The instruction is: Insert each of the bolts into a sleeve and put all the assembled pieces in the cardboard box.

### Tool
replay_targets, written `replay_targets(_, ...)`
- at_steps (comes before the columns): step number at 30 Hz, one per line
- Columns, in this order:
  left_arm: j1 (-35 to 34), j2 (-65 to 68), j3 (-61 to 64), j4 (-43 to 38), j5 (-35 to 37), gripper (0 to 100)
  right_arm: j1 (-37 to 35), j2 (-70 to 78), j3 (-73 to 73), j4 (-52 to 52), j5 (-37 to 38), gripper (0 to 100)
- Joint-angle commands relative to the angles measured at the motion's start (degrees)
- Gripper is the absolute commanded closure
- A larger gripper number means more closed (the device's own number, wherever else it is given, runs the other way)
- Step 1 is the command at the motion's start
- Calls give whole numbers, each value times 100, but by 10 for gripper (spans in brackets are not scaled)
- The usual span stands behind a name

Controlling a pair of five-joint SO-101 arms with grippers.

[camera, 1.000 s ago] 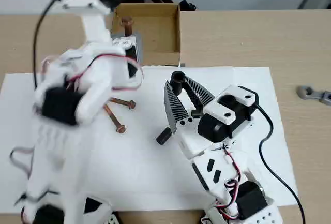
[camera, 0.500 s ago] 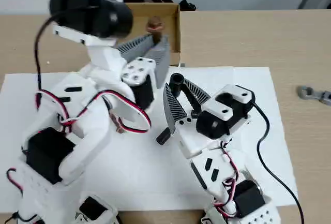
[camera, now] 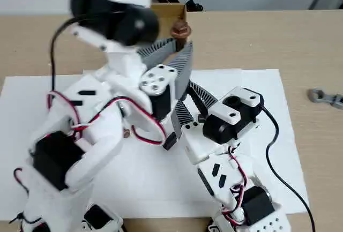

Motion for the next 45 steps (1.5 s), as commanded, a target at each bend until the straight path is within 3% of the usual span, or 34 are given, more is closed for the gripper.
replay_targets(1, 26, 70, -312, -9, -44, 995, 31, -4, -53, -84, -62, 991)
replay_targets(13, 176, 114, -286, 343, -35, 995, 31, -4, -62, -84, -62, 991)
replay_targets(45, -158, 114, 374, -237, -264, 995, 22, -13, -88, -84, -62, 994)
